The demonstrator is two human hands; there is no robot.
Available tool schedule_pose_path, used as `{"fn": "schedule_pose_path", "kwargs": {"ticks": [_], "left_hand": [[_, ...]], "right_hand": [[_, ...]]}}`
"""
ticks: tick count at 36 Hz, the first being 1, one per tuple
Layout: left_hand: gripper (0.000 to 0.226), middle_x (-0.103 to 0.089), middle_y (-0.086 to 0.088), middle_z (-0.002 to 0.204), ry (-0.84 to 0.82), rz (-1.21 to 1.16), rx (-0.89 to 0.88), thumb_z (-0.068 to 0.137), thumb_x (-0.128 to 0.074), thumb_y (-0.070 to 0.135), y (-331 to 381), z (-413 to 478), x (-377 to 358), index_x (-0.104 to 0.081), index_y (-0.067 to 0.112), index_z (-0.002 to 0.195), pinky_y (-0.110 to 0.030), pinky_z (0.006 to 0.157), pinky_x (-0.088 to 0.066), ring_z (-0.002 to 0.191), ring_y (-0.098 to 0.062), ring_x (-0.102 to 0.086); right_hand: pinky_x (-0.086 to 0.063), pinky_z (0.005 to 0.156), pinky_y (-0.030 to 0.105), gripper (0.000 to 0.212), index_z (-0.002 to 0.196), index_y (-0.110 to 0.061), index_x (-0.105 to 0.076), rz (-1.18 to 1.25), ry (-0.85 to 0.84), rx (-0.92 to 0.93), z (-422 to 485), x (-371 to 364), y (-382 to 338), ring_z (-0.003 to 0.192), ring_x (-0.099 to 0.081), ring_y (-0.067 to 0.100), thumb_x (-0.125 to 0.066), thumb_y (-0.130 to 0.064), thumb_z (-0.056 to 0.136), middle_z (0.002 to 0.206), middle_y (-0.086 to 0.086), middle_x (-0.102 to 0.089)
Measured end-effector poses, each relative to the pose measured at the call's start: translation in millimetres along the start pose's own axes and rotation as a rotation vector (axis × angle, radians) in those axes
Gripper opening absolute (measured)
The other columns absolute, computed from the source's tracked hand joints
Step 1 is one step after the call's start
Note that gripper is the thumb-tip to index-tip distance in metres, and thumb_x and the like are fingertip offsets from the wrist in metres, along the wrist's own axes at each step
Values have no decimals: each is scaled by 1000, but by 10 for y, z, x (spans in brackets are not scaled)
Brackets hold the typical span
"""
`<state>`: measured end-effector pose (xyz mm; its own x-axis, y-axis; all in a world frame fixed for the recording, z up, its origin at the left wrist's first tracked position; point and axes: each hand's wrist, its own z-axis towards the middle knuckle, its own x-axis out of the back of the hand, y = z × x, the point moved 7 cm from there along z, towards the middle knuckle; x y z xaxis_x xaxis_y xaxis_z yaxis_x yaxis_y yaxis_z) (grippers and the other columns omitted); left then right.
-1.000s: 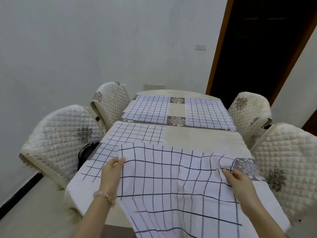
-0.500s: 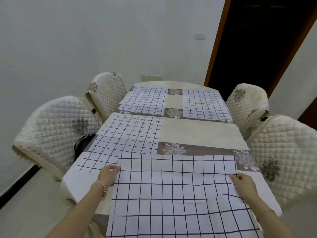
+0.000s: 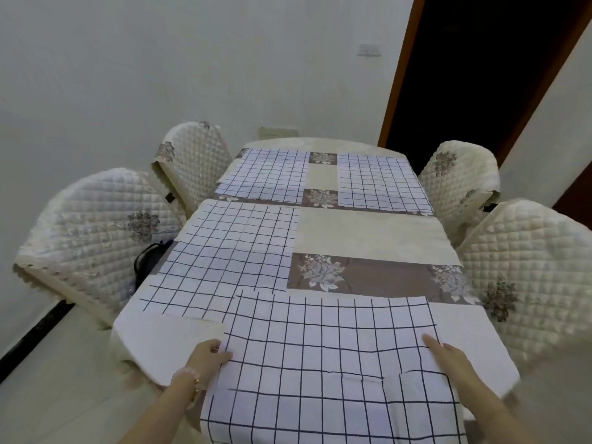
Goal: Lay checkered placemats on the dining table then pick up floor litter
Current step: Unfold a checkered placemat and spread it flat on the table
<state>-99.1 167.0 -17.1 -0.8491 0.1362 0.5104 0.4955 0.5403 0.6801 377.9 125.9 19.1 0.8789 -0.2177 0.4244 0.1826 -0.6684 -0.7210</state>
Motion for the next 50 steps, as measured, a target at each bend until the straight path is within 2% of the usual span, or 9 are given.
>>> {"fn": "schedule_pose_path", "kwargs": {"ticks": [4,7,12,15,17,19,23,31,50], "left_hand": [[54,-50,-19,136,50,-28,21,87,-65,13,-79,23,5,-44,-6,133,-35,106,-34,128,-32,-45],[4,-60,-6,87,66,-39,-17,85,-66,11,-51,-5,11,-62,11,84,-26,73,-43,97,-26,-54],[32,-44,2,61,107,-84,-137,84,-67,12,93,-19,34,-46,17,61,-24,55,-30,57,-12,-40],[32,-47,8,61,139,-145,-222,83,-68,9,321,-119,39,-49,20,60,-14,51,-39,57,-6,-44],[25,-55,13,71,150,-219,-283,83,-68,8,521,-234,35,-56,23,68,-4,51,-44,68,-4,-51],[8,-58,11,81,116,-288,-324,85,-67,12,690,-321,-17,-60,16,85,-13,63,-46,79,-11,-55],[22,-61,-2,100,46,-350,-363,86,-66,18,952,-488,-198,-58,14,106,-30,83,-42,96,-20,-56],[18,-62,-1,95,-173,-298,-487,85,-67,23,1476,-869,-1035,-58,18,100,-30,76,-43,86,-19,-55],[9,-65,2,60,-574,-21,-471,83,-68,12,1615,-2125,-3986,-66,12,75,-29,60,-46,63,-19,-57]], "right_hand": [[-31,113,43,72,139,5,-39,-19,-37,-38,-55,44,224,132,-41,35,-65,-37,86,146,20,-40],[-34,111,42,62,132,12,-46,-71,16,-49,-84,105,369,129,-45,36,-69,-22,85,139,26,-47],[-44,74,36,36,83,21,-60,-51,82,-14,-224,237,450,83,-64,41,-68,-14,85,90,36,-65],[-22,60,31,38,62,-6,-38,28,165,33,-335,352,412,59,-35,18,-66,-14,86,57,10,-35],[-26,58,33,36,64,-4,-39,48,210,40,-463,449,390,57,-34,23,-65,-13,87,60,15,-32],[-40,94,47,34,77,18,-53,84,255,53,-622,568,374,75,-54,47,-64,-13,88,77,40,-50],[-41,70,35,26,96,14,-65,198,397,94,-983,926,466,79,-60,32,-63,-11,88,88,24,-66],[-38,56,24,8,83,-12,-64,399,638,82,-1753,1709,1255,67,-52,6,-63,-18,88,73,-4,-61],[-52,81,44,23,105,1,-66,776,824,-346,-2498,2963,4155,95,-65,37,-63,-14,88,102,22,-69]]}}
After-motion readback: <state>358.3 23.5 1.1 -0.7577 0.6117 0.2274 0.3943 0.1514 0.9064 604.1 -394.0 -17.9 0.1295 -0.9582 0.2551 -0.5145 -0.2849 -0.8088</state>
